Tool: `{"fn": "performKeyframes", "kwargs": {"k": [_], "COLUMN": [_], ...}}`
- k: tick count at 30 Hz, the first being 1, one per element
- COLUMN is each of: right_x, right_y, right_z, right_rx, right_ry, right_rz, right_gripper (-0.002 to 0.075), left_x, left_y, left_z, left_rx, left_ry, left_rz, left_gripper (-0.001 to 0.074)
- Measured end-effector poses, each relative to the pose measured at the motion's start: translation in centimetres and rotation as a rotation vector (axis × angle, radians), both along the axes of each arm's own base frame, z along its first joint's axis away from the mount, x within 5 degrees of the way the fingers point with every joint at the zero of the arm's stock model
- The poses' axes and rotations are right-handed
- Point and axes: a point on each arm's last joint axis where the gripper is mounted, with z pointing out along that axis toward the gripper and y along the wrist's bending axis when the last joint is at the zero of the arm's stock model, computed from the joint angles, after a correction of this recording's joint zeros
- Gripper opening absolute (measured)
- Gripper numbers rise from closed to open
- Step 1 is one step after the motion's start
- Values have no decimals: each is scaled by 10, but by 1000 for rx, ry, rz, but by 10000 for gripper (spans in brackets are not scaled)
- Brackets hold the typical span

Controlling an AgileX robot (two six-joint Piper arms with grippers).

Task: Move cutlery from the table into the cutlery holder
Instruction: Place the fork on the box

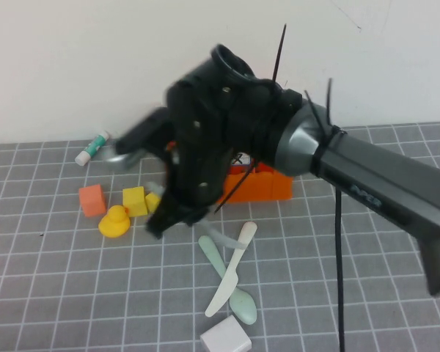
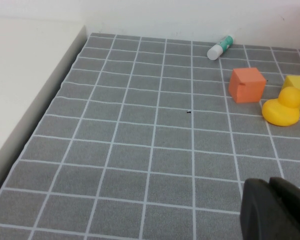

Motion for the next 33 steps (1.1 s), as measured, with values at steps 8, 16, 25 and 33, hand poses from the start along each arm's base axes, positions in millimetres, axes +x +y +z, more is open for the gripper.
{"fn": "performKeyframes", "kwargs": {"k": [8,16,25,33], "right_x": [-93,-89,-99,-77], "right_y": [35,5,-49,-97], "right_z": [86,117,105,98], "right_rx": [113,45,96,496], "right_ry": [-192,-442,-559,-705], "right_rz": [271,140,-22,-203], "right_gripper": [53,53,53,53], "left_x": [0,0,0,0], "left_y": [0,0,0,0], "left_z": [0,0,0,0], "left_rx": [0,0,0,0], "left_ry": [0,0,0,0], "left_rz": [0,0,0,0], "left_gripper": [-3,-3,-3,-3]}}
